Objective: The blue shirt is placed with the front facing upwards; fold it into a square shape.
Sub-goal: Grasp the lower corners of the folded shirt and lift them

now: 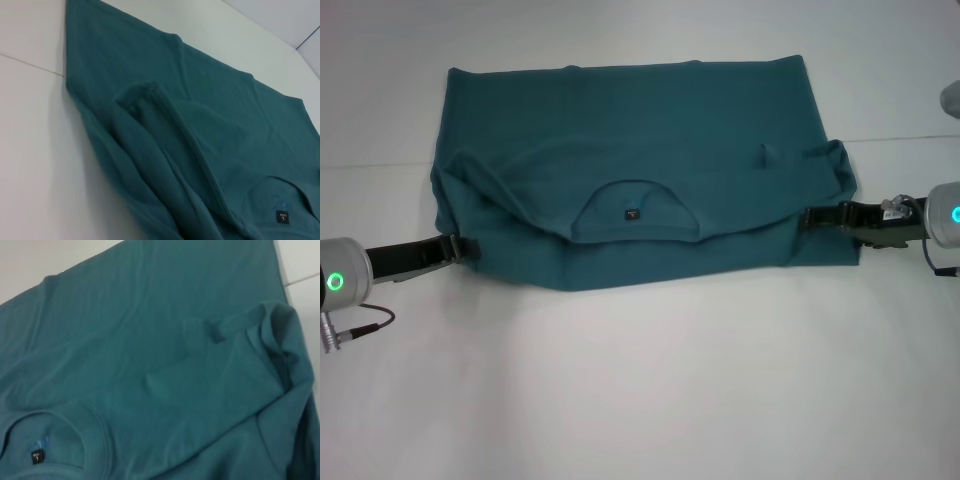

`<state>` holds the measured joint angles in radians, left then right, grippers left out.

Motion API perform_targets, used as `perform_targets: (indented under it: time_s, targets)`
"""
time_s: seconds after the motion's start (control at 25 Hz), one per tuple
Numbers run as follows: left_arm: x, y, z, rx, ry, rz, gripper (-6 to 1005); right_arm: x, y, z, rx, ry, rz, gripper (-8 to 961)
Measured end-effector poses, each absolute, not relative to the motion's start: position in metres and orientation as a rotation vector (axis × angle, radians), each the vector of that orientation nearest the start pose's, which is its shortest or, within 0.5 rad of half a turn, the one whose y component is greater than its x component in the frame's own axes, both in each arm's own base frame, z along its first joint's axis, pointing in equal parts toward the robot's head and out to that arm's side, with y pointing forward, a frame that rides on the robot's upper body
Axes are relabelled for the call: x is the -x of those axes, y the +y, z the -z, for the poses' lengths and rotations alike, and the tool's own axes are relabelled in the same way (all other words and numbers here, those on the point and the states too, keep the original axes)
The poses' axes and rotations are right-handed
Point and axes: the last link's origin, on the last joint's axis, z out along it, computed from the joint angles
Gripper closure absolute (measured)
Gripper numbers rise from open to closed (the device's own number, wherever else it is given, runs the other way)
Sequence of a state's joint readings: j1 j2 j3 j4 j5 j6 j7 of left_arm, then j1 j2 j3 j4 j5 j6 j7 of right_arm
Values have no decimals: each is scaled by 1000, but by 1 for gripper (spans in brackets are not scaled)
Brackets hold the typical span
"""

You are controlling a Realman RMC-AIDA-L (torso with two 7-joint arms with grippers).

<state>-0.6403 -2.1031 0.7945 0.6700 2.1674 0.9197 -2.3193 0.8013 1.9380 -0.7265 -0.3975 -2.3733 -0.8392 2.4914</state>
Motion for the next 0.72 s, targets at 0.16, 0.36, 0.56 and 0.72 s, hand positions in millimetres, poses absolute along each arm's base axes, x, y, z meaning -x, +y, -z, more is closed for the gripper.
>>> perform_targets:
  time_s: [0.16, 0.36, 0.56, 0.72]
  targets:
    - [280, 410, 5, 1982, -1554, 503, 973, -301, 439, -19, 1850, 1662, -271, 40]
    - [280, 410, 5, 1979, -1555, 504, 973, -301, 440, -20, 1849, 1664, -266, 42]
    - [280, 410, 5, 1977, -1556, 506, 974, -299, 439, -17, 1872, 1649, -250, 45]
    - [279, 410, 5, 1977, -1556, 507, 974, -298, 439, -16, 1881, 1645, -230, 47]
